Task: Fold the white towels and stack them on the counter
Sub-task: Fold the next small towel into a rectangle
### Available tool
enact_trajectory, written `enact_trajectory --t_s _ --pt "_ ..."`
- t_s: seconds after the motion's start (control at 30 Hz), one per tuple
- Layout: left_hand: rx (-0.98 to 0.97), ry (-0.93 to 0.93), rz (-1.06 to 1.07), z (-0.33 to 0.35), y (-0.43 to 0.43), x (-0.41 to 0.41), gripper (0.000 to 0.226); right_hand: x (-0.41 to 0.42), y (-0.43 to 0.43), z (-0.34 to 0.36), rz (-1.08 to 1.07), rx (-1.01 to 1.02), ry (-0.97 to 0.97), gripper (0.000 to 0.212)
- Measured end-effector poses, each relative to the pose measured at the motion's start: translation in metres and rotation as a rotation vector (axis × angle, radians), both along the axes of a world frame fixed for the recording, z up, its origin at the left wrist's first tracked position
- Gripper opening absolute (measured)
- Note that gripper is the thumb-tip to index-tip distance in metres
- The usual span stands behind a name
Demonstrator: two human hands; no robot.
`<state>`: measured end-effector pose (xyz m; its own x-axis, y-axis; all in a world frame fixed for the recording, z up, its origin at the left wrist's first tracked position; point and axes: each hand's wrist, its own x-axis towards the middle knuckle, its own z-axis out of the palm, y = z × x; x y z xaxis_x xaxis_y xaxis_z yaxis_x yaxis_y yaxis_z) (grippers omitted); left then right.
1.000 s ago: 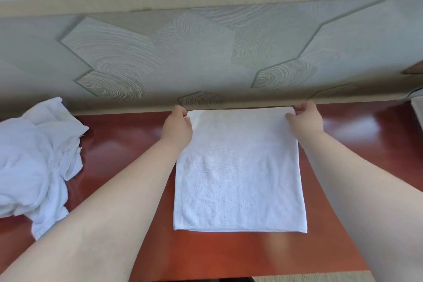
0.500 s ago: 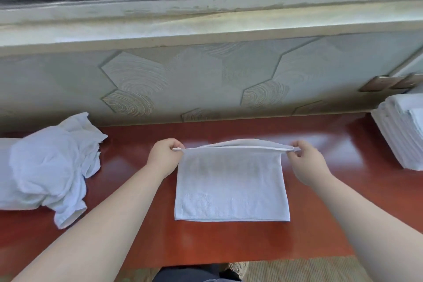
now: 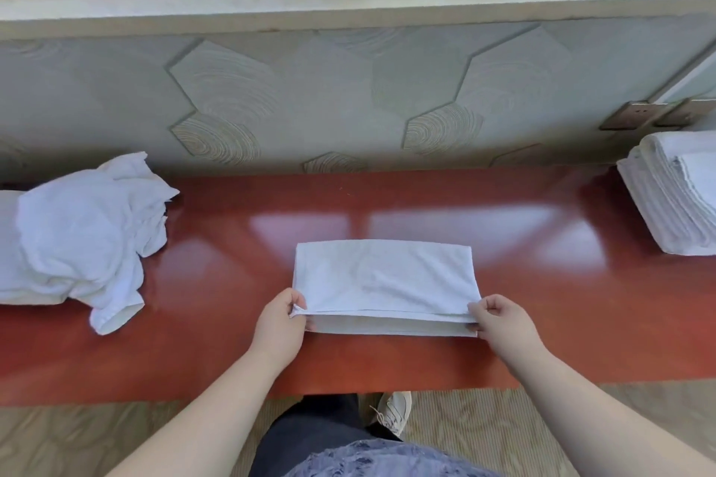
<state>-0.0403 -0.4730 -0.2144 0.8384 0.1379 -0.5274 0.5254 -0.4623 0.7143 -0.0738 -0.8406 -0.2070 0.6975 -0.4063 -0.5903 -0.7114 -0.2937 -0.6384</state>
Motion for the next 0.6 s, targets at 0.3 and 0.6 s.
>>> enact_trajectory --t_s 0.3,0.6 --pt "0.302 -0.035 -0.194 -0.004 0.011 -0.027 0.033 -0.021 0.004 -0.005 0.281 -0.178 0.052 0.012" --pt "0.454 -0.042 -0.293 0.001 0.015 -0.035 0.009 -0.031 0.001 -0.013 0.649 -0.562 0.107 0.012"
